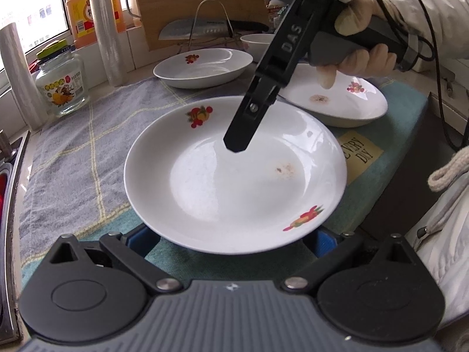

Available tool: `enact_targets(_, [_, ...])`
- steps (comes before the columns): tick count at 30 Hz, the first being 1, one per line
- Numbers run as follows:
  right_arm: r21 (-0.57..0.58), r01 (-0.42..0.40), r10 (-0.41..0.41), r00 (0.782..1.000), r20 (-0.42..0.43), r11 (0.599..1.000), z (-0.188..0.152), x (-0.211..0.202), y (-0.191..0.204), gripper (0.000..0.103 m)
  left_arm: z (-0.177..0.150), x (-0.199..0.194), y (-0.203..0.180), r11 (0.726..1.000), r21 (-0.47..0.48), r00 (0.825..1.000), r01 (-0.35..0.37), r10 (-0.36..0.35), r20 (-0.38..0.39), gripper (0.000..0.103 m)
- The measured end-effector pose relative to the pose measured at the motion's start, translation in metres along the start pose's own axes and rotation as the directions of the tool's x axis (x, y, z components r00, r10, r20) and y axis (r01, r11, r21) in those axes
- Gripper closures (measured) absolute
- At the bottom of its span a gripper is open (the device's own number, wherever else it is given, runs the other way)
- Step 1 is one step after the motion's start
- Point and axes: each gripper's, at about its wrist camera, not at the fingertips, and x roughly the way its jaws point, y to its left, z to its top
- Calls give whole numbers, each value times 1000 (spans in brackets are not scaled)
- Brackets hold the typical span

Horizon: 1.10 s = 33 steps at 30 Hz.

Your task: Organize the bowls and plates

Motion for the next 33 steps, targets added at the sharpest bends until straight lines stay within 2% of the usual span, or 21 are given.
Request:
enact_targets(12, [-37, 7, -6, 1000, 28, 999, 20, -9, 11, 7, 8, -9, 16, 1000, -13, 1000, -21, 21, 18, 1])
enact_targets(33, [-117, 15, -8, 998, 65, 993, 114, 29, 14, 7, 19, 9, 103, 994, -52, 995, -93, 95, 19, 1])
